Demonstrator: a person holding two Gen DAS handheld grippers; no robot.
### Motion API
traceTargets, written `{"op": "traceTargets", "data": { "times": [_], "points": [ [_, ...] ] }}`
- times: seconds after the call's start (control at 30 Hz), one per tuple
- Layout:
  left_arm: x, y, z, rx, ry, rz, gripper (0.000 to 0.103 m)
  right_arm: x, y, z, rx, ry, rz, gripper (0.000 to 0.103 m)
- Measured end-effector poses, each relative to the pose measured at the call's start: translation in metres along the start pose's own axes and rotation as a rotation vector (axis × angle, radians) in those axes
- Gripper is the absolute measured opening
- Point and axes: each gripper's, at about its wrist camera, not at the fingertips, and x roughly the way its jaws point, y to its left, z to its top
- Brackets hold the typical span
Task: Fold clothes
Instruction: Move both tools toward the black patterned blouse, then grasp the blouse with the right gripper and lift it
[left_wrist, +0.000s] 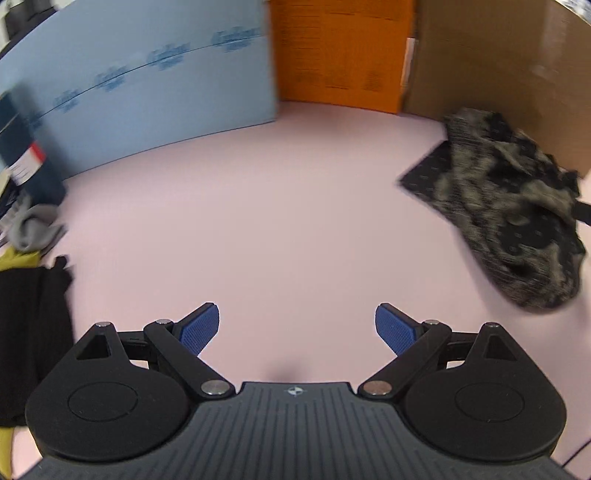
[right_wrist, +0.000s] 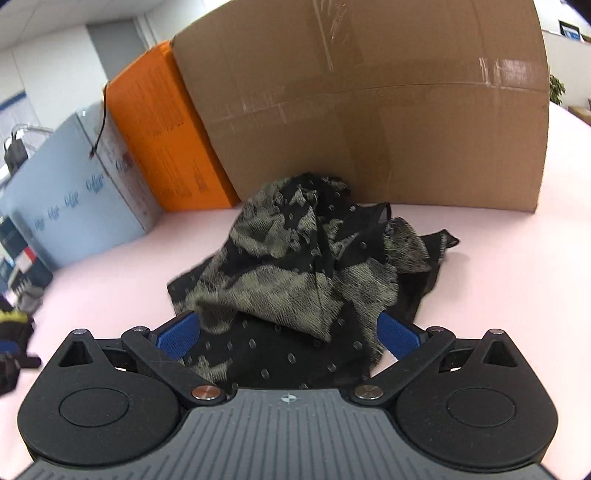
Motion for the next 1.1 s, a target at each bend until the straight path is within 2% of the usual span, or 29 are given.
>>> {"op": "traceTargets", "data": {
  "times": [0.1, 0.13, 0.2, 0.23, 0.27, 0.3, 0.4, 0.5, 0.6, 0.7, 0.8, 0.83, 0.9, 0.93, 0.97, 1.03, 1.1],
  "points": [
    [0.007, -0.015, 0.000, 0.045, 0.022, -0.028, 0.091, 0.006, 0.002, 0.002, -0.013, -0.021, -0.019, 0.102],
    [0.009, -0.020, 0.000, 0.058, 0.032, -0.031, 0.091, 0.008, 0.004, 0.003, -0.028, -0.018, -0.030, 0.096],
    [0.012, -0.020, -0.001, 0.065, 0.041, -0.009, 0.091, 0.014, 0.006, 0.007, -0.054, -0.002, -0.034, 0.068],
    [0.012, -0.016, -0.001, 0.053, 0.044, 0.000, 0.091, 0.019, 0.006, 0.008, -0.056, 0.021, -0.027, 0.033],
    [0.013, -0.011, -0.001, 0.041, 0.047, 0.010, 0.091, 0.022, 0.006, 0.011, -0.048, 0.035, -0.018, 0.006],
    [0.014, -0.005, 0.000, 0.020, 0.047, 0.023, 0.091, 0.025, 0.006, 0.013, -0.040, 0.048, -0.009, 0.004],
    [0.017, 0.013, 0.001, -0.047, 0.054, 0.058, 0.091, 0.029, 0.016, 0.023, -0.019, 0.012, 0.077, 0.004],
    [0.021, 0.027, 0.001, -0.111, 0.072, 0.071, 0.091, 0.046, 0.042, 0.041, 0.034, 0.016, 0.268, 0.004],
    [0.018, 0.035, -0.001, -0.128, 0.062, 0.085, 0.091, 0.066, 0.082, 0.068, 0.024, 0.011, 0.457, 0.004],
    [0.015, 0.043, -0.002, -0.140, 0.048, 0.103, 0.091, 0.079, 0.122, 0.104, 0.020, -0.022, 0.604, 0.004],
    [0.017, 0.049, -0.003, -0.161, 0.050, 0.116, 0.091, 0.083, 0.152, 0.140, 0.027, -0.091, 0.711, 0.004],
    [0.020, 0.050, -0.003, -0.168, 0.051, 0.119, 0.091, 0.081, 0.156, 0.149, 0.026, -0.115, 0.715, 0.005],
    [0.020, 0.053, -0.005, -0.175, 0.055, 0.120, 0.091, 0.078, 0.164, 0.166, 0.022, -0.164, 0.718, 0.017],
    [0.020, 0.053, -0.006, -0.175, 0.058, 0.119, 0.091, 0.075, 0.163, 0.171, 0.020, -0.180, 0.702, 0.046],
    [0.021, 0.052, -0.006, -0.173, 0.059, 0.117, 0.091, 0.070, 0.160, 0.171, 0.009, -0.201, 0.688, 0.067],
    [0.022, 0.049, -0.009, -0.160, 0.064, 0.103, 0.091, 0.061, 0.150, 0.169, -0.014, -0.227, 0.654, 0.068],
    [0.023, 0.042, -0.010, -0.136, 0.069, 0.088, 0.091, 0.054, 0.134, 0.161, -0.025, -0.214, 0.590, 0.069]
  ]
}}
